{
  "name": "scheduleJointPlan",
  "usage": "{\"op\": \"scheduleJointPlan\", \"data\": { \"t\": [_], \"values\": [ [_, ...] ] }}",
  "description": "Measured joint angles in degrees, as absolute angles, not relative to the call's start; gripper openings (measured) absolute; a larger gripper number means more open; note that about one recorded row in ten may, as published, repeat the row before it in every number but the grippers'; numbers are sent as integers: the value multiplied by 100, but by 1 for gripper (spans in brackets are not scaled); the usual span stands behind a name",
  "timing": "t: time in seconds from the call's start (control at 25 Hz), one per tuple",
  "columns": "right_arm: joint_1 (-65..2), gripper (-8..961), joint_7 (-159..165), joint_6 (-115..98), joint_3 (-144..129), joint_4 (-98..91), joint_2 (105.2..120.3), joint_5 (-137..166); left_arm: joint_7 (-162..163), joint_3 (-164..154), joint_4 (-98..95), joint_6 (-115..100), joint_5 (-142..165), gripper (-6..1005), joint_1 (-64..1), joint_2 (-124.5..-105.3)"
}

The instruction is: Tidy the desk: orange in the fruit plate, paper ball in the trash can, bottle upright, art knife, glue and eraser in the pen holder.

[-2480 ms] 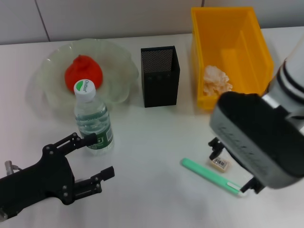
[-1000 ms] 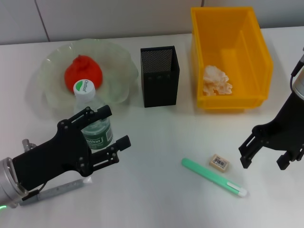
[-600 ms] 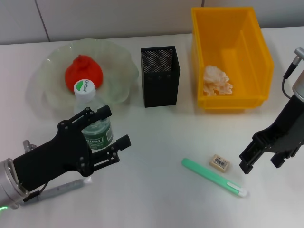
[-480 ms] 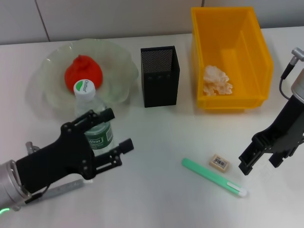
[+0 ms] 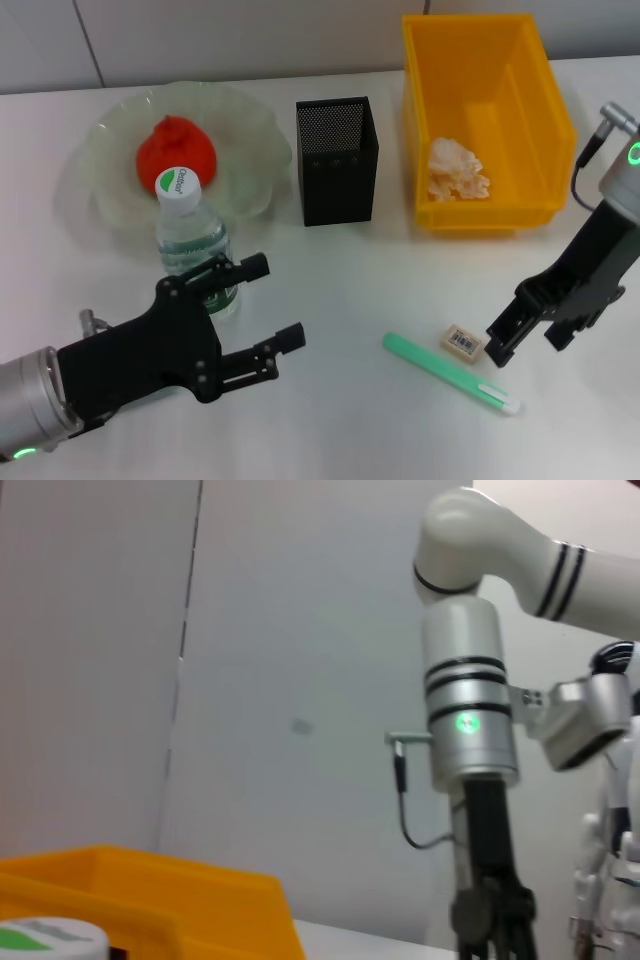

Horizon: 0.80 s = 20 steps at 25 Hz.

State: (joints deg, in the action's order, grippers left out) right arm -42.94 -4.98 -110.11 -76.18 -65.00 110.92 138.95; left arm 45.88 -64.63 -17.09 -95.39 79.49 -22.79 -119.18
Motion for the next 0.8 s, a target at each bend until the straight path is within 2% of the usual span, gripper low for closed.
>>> {"op": "scheduleJointPlan", "data": {
  "t": [0.28, 0.8],
  "values": [
    [-4862, 835, -1541, -10934, -7538, -5613, 10906, 14085, 4666, -6562, -1718, -9479, 7919, 817, -2330, -11918],
    [-5315, 835, -2534, -10930, -7439, -4819, 10881, 14245, 4684, -6698, -1647, -9440, 7891, 817, -2454, -11918]
  ]
}}
